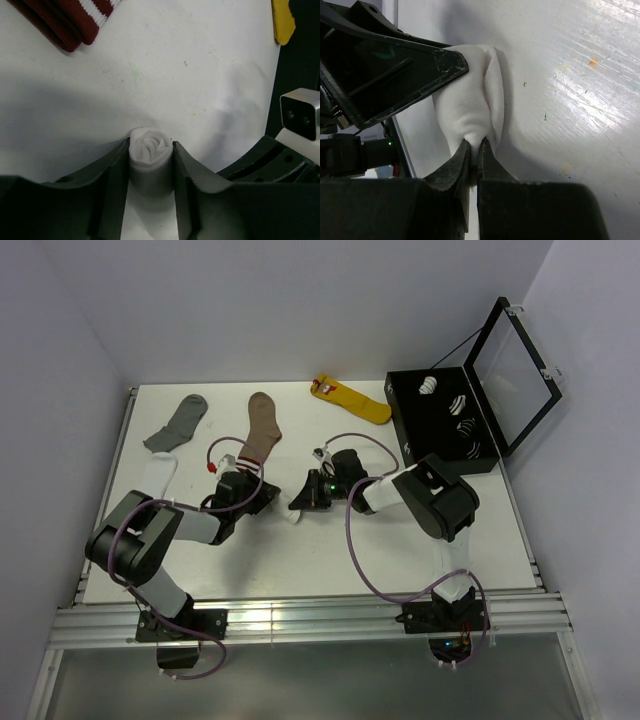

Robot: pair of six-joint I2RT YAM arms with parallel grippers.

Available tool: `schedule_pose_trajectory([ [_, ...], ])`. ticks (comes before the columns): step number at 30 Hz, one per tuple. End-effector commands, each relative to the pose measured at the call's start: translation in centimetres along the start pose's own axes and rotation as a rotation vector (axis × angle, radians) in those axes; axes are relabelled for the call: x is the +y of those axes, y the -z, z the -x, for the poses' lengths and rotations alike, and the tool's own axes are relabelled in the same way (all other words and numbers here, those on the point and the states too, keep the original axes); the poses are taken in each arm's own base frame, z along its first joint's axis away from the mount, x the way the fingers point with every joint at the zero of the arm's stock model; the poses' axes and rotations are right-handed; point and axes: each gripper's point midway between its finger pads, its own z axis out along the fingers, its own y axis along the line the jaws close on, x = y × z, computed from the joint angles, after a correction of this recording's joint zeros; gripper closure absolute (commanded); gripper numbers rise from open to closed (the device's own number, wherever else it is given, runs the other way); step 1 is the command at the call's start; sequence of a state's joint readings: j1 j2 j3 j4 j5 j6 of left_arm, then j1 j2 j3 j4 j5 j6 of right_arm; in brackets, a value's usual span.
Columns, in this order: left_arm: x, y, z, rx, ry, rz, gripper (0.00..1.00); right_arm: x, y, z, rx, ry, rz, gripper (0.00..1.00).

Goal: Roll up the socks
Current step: Pick up the sock at the center of the board.

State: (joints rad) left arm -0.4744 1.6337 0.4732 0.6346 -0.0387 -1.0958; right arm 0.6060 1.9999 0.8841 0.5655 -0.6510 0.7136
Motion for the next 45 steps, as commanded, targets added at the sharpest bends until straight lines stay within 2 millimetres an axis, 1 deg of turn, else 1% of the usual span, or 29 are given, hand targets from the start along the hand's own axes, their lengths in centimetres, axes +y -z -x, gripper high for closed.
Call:
schedule_pose_trajectory([
  [1,1.9,0.2,-1.7,0.068,-0.006,0.061,0.60,-3.3,-0.2,-2.3,0.068,-0.060,-0.114,1.00],
  [2,1.9,0.2,-1.7,0.068,-0.007,0.064,0.64,-3.3,-0.2,-2.2,0.070,-0.058,-0.115,1.00],
  [3,2.1,0.3,-1.7,0.070,-0.009,0.074,0.71,-3.4,-0.2,-2.2,0.071,-0.057,-0.119,1.00],
  [5,2.1,0.4,-1.7,0.072,-0.013,0.078,0.81,-3.2,-0.1,-1.9,0.066,-0.047,-0.125,1.00],
  [6,2.2,0.5,-1.7,0.075,-0.015,0.090,0.91,-3.4,0.0,-1.8,0.060,-0.035,-0.136,0.99],
  [8,2.2,0.5,-1.5,0.072,-0.023,0.102,1.00,-3.0,0.5,-1.3,0.042,-0.011,-0.150,0.92],
  [9,2.3,0.6,-1.5,0.078,-0.035,0.126,1.00,-2.9,0.8,-1.0,0.033,0.011,-0.158,0.89],
  [10,2.2,0.6,-1.6,0.082,-0.044,0.138,1.00,-3.3,1.1,-0.9,0.022,0.021,-0.192,0.81],
  [11,2.4,0.6,-1.3,0.074,-0.060,0.164,1.00,-2.5,1.6,-0.3,0.001,0.050,-0.195,0.77],
  [12,1.7,0.3,-0.9,0.066,-0.069,0.170,1.00,-2.5,2.0,0.1,-0.011,0.085,-0.214,0.71],
  [13,2.5,0.7,-1.5,0.093,-0.085,0.220,1.00,-2.2,2.8,0.8,-0.042,0.112,-0.251,0.61],
  [14,2.7,0.7,-1.3,0.084,-0.102,0.248,1.00,-2.1,3.2,1.3,-0.063,0.139,-0.272,0.59],
  [15,2.1,0.4,-1.0,0.078,-0.107,0.255,1.00,-1.8,3.5,1.6,-0.075,0.185,-0.290,0.58],
  [16,2.3,0.5,-1.2,0.089,-0.118,0.281,1.00,-1.9,4.0,1.5,-0.077,0.202,-0.321,0.55],
  [17,3.1,0.8,-1.5,0.109,-0.131,0.331,1.00,-1.4,4.8,3.0,-0.144,0.241,-0.366,0.53],
  [19,2.5,0.5,-1.4,0.113,-0.146,0.355,1.00,-0.8,5.4,3.3,-0.169,0.323,-0.410,0.47],
  [20,3.6,1.0,-1.8,0.143,-0.158,0.409,1.00,-0.2,6.1,4.3,-0.220,0.364,-0.445,0.45],
  [21,3.1,0.7,-1.7,0.145,-0.159,0.414,1.00,0.0,6.4,4.6,-0.231,0.421,-0.472,0.44],
  [22,3.1,0.8,-1.9,0.155,-0.163,0.423,1.00,1.4,6.1,4.5,-0.244,0.472,-0.467,0.41],
  [23,3.4,1.0,-2.2,0.174,-0.171,0.443,1.00,1.4,6.3,4.8,-0.268,0.507,-0.506,0.41],
  [24,3.1,0.7,-2.2,0.181,-0.173,0.447,1.00,2.0,6.2,4.9,-0.275,0.562,-0.512,0.40],
  [25,3.1,0.7,-2.3,0.187,-0.177,0.455,1.00,3.0,5.6,4.2,-0.272,0.605,-0.499,0.39],
  [27,3.1,0.7,-2.4,0.198,-0.180,0.470,1.00,3.6,5.3,4.2,-0.303,0.662,-0.515,0.37],
  [29,3.0,0.6,-2.5,0.207,-0.179,0.475,1.00,4.2,4.6,3.4,-0.309,0.696,-0.509,0.36],
  [30,2.8,0.7,-2.5,0.212,-0.182,0.478,1.00,4.5,4.5,3.5,-0.339,0.705,-0.513,0.33],
  [32,2.6,0.7,-2.6,0.220,-0.181,0.475,1.00,4.8,3.6,2.6,-0.337,0.731,-0.507,0.31],
  [33,2.5,0.7,-2.6,0.226,-0.183,0.479,1.00,4.9,3.3,2.6,-0.352,0.748,-0.508,0.29],
  [37,2.4,0.6,-2.8,0.239,-0.182,0.479,1.00,5.3,1.8,1.8,-0.336,0.794,-0.523,0.27],
  [45,2.2,0.7,-3.2,0.259,-0.179,0.469,1.00,4.0,0.0,1.7,-0.334,0.814,-0.558,0.28],
])
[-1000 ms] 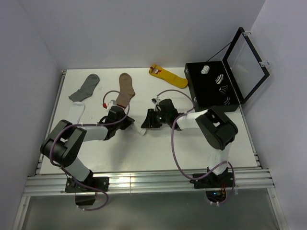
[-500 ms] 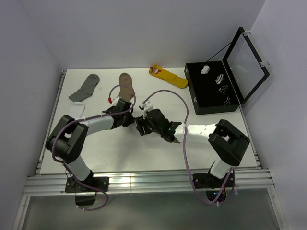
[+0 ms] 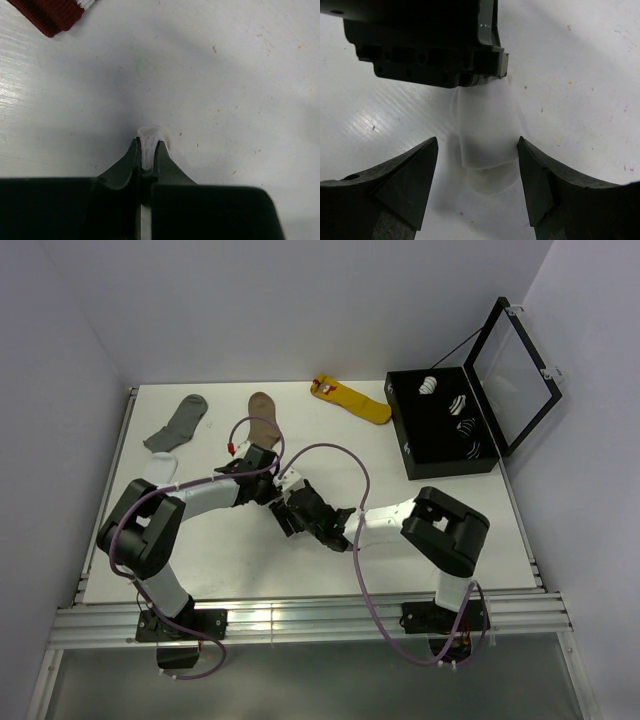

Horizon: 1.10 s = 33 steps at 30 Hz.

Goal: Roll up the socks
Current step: Pick up the sock at the center of the board.

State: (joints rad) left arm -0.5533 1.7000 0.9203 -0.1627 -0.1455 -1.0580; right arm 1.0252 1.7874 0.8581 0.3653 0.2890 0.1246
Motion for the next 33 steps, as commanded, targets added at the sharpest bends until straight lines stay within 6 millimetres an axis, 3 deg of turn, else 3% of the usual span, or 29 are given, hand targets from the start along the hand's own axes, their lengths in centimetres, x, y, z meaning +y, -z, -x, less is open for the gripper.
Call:
schedule_pose_trajectory([
  [1,2.5,-0.2,-2.5,0.090,-0.059,0.089,1.00,-0.2,-1.0,3.1,-0.103,-0.007,-0.044,0.28],
  [16,2.3,-0.3,-3.0,0.125,-0.072,0.076,1.00,-0.3,-3.5,0.4,-0.050,0.029,-0.077,0.33],
  [21,2.2,-0.4,-3.3,0.141,-0.073,0.068,1.00,-0.1,-4.4,-1.0,-0.002,0.042,-0.081,0.41],
  [25,2.0,-0.1,-3.5,0.150,-0.063,0.053,1.00,-0.1,-4.7,-1.7,0.022,0.046,-0.081,0.59],
  [26,2.0,-0.1,-3.5,0.148,-0.060,0.052,1.00,-0.3,-4.6,-2.0,0.027,0.048,-0.085,0.70],
  [28,1.8,0.3,-3.2,0.137,-0.048,0.045,1.00,-0.6,-4.2,-1.8,0.020,0.040,-0.086,0.82],
  [30,1.9,0.5,-2.7,0.127,-0.030,0.047,0.99,-0.8,-3.5,-1.4,0.012,0.031,-0.081,1.00],
  [33,2.1,1.2,-1.1,0.088,0.011,0.048,0.89,-1.2,-2.2,-0.9,0.006,0.015,-0.058,1.00],
])
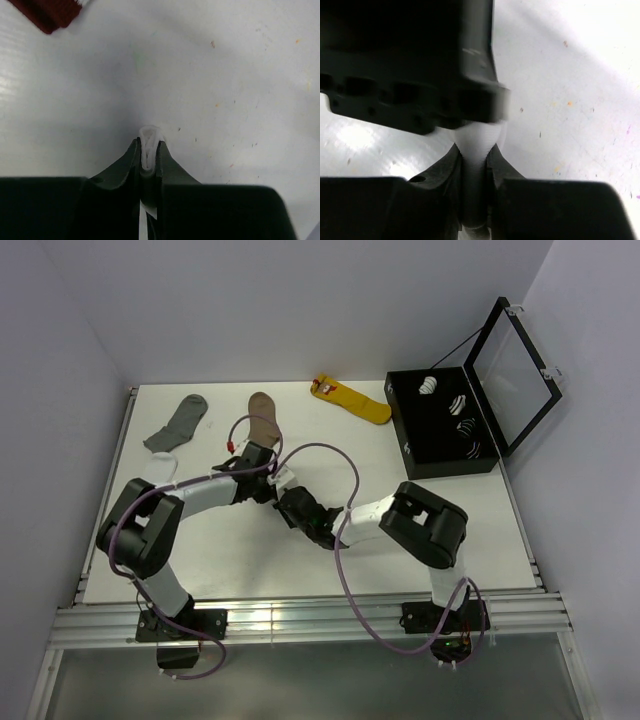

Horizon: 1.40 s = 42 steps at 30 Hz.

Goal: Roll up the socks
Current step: Pick up the sock at the center of the board, then place the sock in the storage box.

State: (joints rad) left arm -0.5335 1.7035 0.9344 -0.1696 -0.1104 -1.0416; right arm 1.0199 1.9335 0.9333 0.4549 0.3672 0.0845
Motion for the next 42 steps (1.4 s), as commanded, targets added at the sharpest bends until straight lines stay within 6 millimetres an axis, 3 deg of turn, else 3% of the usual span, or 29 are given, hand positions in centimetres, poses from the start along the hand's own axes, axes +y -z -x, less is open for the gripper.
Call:
schedule_pose_trajectory([
  [1,2.0,1.8,-0.6,0.049,0.025,0.044,0.85,-0.9,1.5,-0.6,0.033,-0.024,0.024,1.00],
  [3,2.3,2.4,1.3,0.015,0.055,0.041,0.74,-1.5,2.5,-0.3,0.031,-0.030,0.028,1.00],
  [7,0.9,5.8,6.7,-0.114,0.086,-0.006,0.47,-2.4,4.2,0.3,0.026,-0.054,0.026,1.00],
  [9,0.7,7.4,8.9,-0.168,0.094,-0.020,0.41,-3.1,5.0,1.0,0.015,-0.067,0.016,1.00],
  [13,-0.2,12.6,13.5,-0.321,0.111,-0.077,0.23,-4.6,6.4,2.6,-0.013,-0.112,-0.001,1.00],
  [18,1.7,17.9,16.9,-0.500,0.121,-0.072,0.08,-8.2,8.3,5.8,-0.056,-0.195,-0.057,1.00],
  [20,2.4,20.3,17.7,-0.572,0.115,-0.082,0.03,-11.0,9.0,7.9,-0.095,-0.250,-0.109,1.00],
  [21,2.8,21.0,18.1,-0.607,0.086,-0.077,0.03,-12.1,9.3,7.8,-0.076,-0.265,-0.132,1.00],
  [22,3.2,22.1,18.1,-0.638,0.076,-0.084,0.02,-14.5,9.6,9.3,-0.101,-0.301,-0.179,1.00],
  [25,4.8,23.9,18.2,-0.719,0.054,-0.074,0.00,-18.4,10.4,10.6,-0.100,-0.340,-0.270,1.00],
  [26,5.3,24.3,18.2,-0.738,0.050,-0.071,0.00,-21.0,10.7,11.8,-0.113,-0.373,-0.321,1.00],
  [27,5.8,24.3,17.9,-0.751,0.032,-0.062,0.00,-22.2,10.9,11.7,-0.094,-0.397,-0.344,1.00],
  [28,6.2,25.6,18.1,-0.796,0.035,-0.068,0.00,-23.5,11.0,12.0,-0.094,-0.420,-0.365,1.00],
  [29,6.5,26.1,18.1,-0.818,0.032,-0.068,0.01,-26.1,11.1,12.3,-0.086,-0.455,-0.411,1.00],
  [30,6.9,26.5,18.1,-0.838,0.016,-0.058,0.00,-27.5,11.1,12.5,-0.085,-0.480,-0.432,1.00],
  [31,7.4,27.4,18.2,-0.875,0.019,-0.051,0.00,-28.9,11.3,13.9,-0.112,-0.507,-0.450,1.00],
  [32,7.6,27.8,18.2,-0.893,0.012,-0.047,0.00,-31.1,10.8,12.6,-0.076,-0.529,-0.491,1.00],
  [34,8.2,28.9,18.3,-0.933,-0.009,-0.030,0.01,-33.5,10.5,13.8,-0.092,-0.569,-0.513,1.00],
  [36,9.0,29.6,18.5,-0.968,-0.018,0.008,0.00,-36.7,9.8,12.0,-0.046,-0.618,-0.568,1.00],
  [37,9.3,29.9,18.5,-0.983,-0.018,0.014,0.01,-38.1,9.9,13.0,-0.068,-0.629,-0.580,1.00],
  [38,9.8,30.2,18.6,-0.997,-0.012,0.039,0.01,-38.9,8.8,12.0,-0.041,-0.641,-0.580,1.00],
  [39,10.1,30.3,18.5,-1.003,-0.018,0.053,0.01,-40.5,8.9,11.4,-0.031,-0.660,-0.605,1.00],
  [40,10.4,30.3,18.4,-1.006,-0.020,0.060,0.00,-41.7,8.9,12.5,-0.052,-0.666,-0.613,1.00],
  [42,10.8,30.4,18.4,-1.014,-0.020,0.077,0.01,-43.2,7.6,10.7,0.008,-0.686,-0.633,1.00],
])
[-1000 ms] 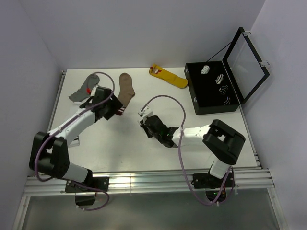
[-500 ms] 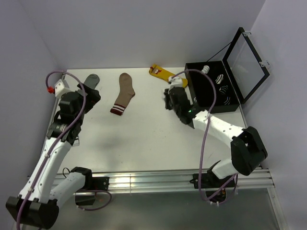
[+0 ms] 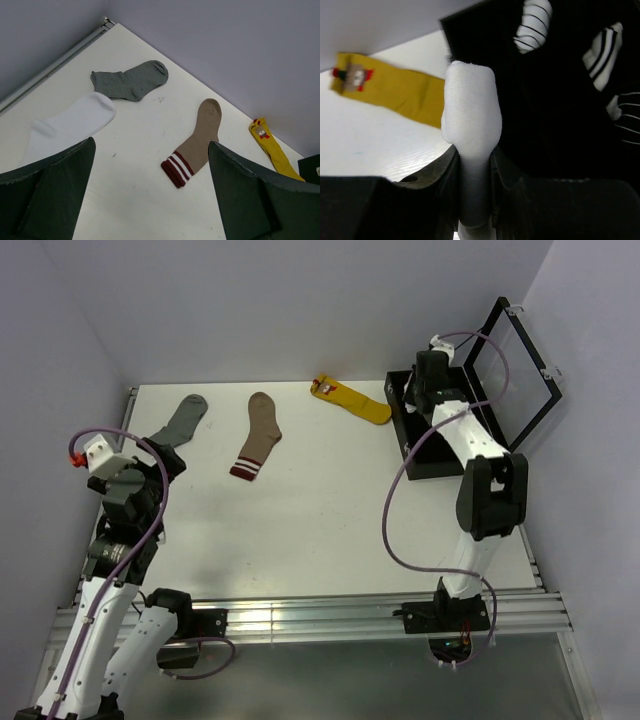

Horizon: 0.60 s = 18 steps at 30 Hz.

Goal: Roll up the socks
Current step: Place the sock in the storage box.

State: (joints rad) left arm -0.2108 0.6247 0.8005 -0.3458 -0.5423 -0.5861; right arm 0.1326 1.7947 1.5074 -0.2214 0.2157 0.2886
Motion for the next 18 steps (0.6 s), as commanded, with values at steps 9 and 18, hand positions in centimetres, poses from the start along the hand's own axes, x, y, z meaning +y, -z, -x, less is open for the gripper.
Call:
schedule_pose_trajectory([
  [9,3.5,0.1,1.0,-0.129,-0.032,0.127,0.01,-6.1,-7.7,0.6,0.132,-0.097,-0.105,1.00],
  [18,3.8,-0.6,0.1,-0.108,-0.060,0.148,0.01,-9.1,-10.7,-1.3,0.205,-0.150,-0.138,1.00],
])
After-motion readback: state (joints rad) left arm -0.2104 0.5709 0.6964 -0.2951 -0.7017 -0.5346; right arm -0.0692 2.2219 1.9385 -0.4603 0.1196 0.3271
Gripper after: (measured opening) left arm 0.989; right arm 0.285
